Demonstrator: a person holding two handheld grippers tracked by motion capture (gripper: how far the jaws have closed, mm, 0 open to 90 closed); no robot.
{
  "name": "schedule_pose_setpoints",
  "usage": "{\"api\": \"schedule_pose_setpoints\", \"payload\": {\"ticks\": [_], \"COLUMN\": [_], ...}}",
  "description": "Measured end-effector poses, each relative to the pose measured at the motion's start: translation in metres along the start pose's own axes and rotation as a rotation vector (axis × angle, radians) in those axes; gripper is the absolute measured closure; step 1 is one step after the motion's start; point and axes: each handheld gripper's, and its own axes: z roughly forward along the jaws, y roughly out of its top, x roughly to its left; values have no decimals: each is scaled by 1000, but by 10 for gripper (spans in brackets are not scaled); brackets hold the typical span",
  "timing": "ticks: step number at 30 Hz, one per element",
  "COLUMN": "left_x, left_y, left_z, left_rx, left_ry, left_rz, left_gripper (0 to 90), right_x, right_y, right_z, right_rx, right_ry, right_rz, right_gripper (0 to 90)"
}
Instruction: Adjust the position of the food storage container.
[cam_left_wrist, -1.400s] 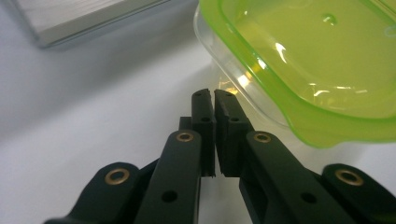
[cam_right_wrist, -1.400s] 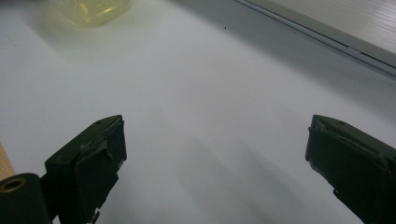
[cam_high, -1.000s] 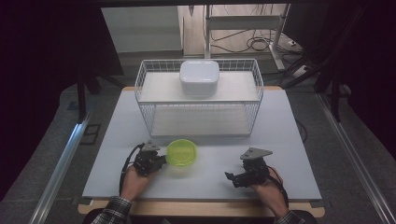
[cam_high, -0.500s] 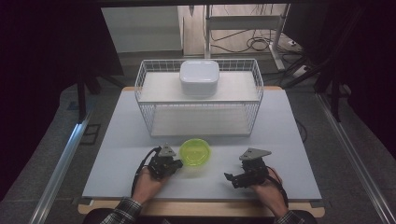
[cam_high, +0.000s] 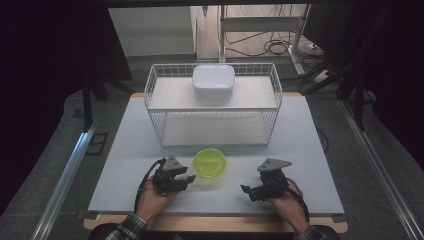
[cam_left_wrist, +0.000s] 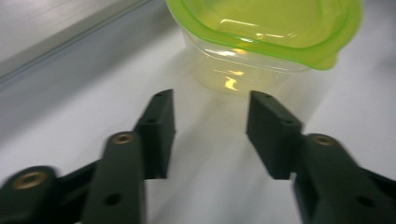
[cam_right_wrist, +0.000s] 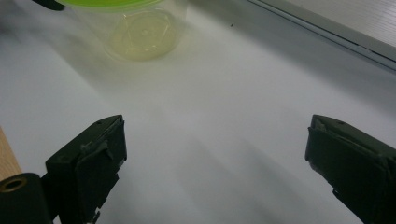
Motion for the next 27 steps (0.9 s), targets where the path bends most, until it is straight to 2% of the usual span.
{"api": "schedule_pose_setpoints", "payload": {"ticks": [6, 8, 12, 17, 22, 27], "left_x": [3, 4, 6, 4, 2, 4], "left_y": [-7, -9, -14, -22, -31, -36], "left_z": [-17, -22, -30, -40, -45, -46], "left_rx": [-54, -75, -92, -104, -103, -105], "left_ry": [2, 16, 37, 50, 96, 105], "left_rz": [-22, -16, -32, -17, 18, 15], "left_gripper": [270, 224, 118, 71, 40, 26], "right_x": [0, 0, 0, 0, 0, -1], "right_y": [0, 0, 0, 0, 0, 0], "right_z": [-1, -1, -2, -2, -2, 0], "right_rx": [-7, -6, -7, -11, -17, -19], "right_ry": [-3, -2, -1, 1, 6, 10], "right_rz": [3, 3, 3, 5, 7, 6], "right_gripper": [55, 55, 55, 54, 51, 42]}}
